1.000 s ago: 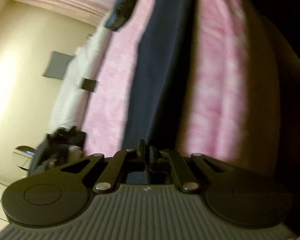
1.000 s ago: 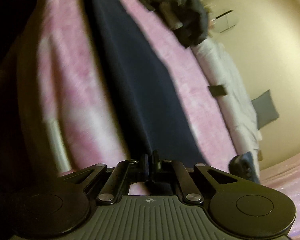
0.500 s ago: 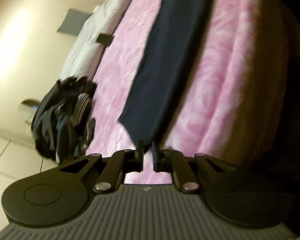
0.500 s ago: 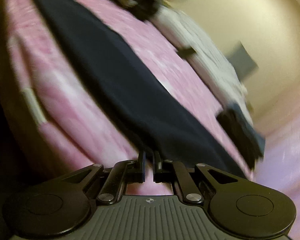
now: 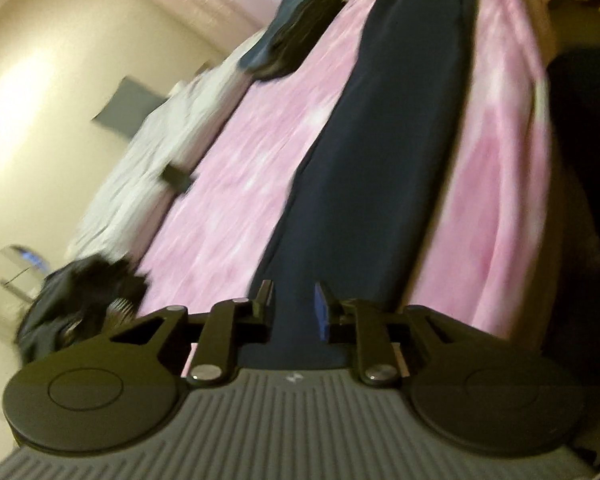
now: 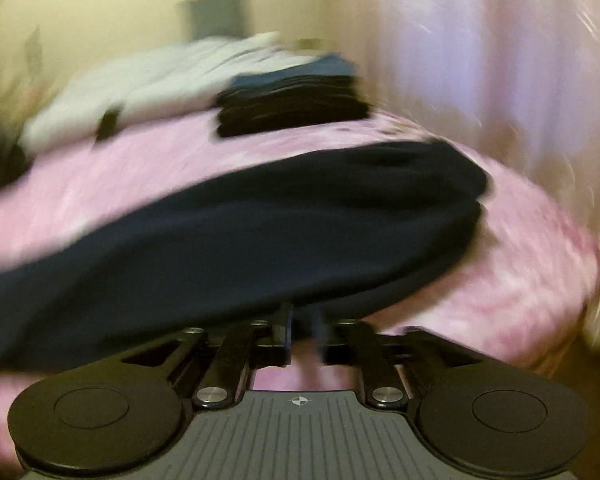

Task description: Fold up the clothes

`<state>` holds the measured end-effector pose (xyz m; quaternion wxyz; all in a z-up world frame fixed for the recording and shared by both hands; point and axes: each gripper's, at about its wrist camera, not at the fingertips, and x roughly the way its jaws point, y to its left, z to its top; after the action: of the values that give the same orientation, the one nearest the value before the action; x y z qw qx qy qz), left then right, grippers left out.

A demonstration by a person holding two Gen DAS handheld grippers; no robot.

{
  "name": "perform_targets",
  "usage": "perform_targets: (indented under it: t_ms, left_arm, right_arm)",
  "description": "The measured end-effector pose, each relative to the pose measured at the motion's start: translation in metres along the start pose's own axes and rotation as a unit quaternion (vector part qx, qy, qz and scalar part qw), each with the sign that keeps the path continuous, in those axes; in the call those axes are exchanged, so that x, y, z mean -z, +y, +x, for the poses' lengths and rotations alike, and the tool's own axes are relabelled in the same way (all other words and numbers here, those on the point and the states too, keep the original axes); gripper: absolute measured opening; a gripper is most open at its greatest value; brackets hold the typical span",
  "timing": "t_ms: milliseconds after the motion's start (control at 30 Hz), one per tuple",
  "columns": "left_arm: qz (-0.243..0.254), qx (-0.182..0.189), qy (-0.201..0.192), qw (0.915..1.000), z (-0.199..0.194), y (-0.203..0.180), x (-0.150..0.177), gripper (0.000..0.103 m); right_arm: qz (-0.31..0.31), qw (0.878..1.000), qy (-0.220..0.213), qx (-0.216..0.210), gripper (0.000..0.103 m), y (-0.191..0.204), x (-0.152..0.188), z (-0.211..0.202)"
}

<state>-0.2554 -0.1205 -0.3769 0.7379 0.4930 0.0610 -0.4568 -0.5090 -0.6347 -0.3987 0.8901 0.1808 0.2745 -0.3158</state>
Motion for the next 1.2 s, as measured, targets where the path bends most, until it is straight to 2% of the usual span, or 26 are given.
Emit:
perform_targets:
  t_ms: [33,167,233,333,467,633,667,700,733,867,967,1033,1133,1200]
  left_arm:
    - [-0.001,0.012,-0.008,0.9999,0.005,-0.004,-0.009,0.019]
    - [0.003,0.051,-0.038,0.9980,0.021,-0.020,-0.041,0.019]
    - [0.005,0.070,-0.053,0.9961,0.030,-0.027,-0.057,0.020]
    - [0.008,0.099,-0.076,0.9921,0.042,-0.039,-0.081,0.021]
    - [0.012,0.122,-0.094,0.9880,0.055,-0.051,-0.102,0.022]
    - [0.006,0.136,-0.099,0.9858,0.067,-0.060,-0.109,0.021]
    - [0.006,0.137,-0.099,0.9856,0.068,-0.061,-0.108,0.020]
    - [0.005,0.138,-0.098,0.9855,0.068,-0.062,-0.108,0.020]
    - [0.004,0.139,-0.097,0.9855,0.068,-0.062,-0.109,0.020]
    - [0.001,0.141,-0.093,0.9857,0.065,-0.058,-0.109,0.021]
    - [-0.006,0.142,-0.090,0.9857,0.066,-0.058,-0.105,0.021]
    - [-0.003,0.141,-0.091,0.9858,0.066,-0.059,-0.108,0.020]
    - [-0.001,0.145,-0.092,0.9850,0.068,-0.061,-0.114,0.021]
    - [0.000,0.149,-0.094,0.9844,0.070,-0.062,-0.118,0.022]
  right_arm:
    - [0.038,0.999,-0.007,-0.004,0.051,-0.011,-0.006,0.001]
    - [0.146,0.988,-0.001,-0.054,0.051,-0.032,-0.015,0.002]
    - [0.200,0.975,0.010,-0.092,0.051,-0.033,-0.009,0.003]
    - [0.265,0.956,0.029,-0.126,0.051,-0.034,-0.004,0.009]
    - [0.304,0.942,0.043,-0.138,0.051,-0.037,-0.008,0.015]
    - [0.338,0.926,0.056,-0.159,0.048,-0.037,-0.014,0.034]
    - [0.332,0.929,0.060,-0.154,0.018,-0.036,-0.015,0.034]
    - [0.325,0.932,0.064,-0.149,0.002,-0.036,-0.017,0.035]
    - [0.318,0.935,0.065,-0.144,0.001,-0.036,-0.018,0.034]
    - [0.285,0.949,0.015,-0.134,0.000,-0.043,-0.022,0.001]
    - [0.260,0.958,0.038,-0.113,0.001,-0.037,-0.004,0.009]
    - [0.262,0.957,0.043,-0.115,0.001,-0.037,0.004,0.017]
    - [0.264,0.958,0.021,-0.113,0.002,-0.042,0.004,0.008]
    - [0.260,0.960,-0.001,-0.103,0.010,-0.047,0.001,-0.002]
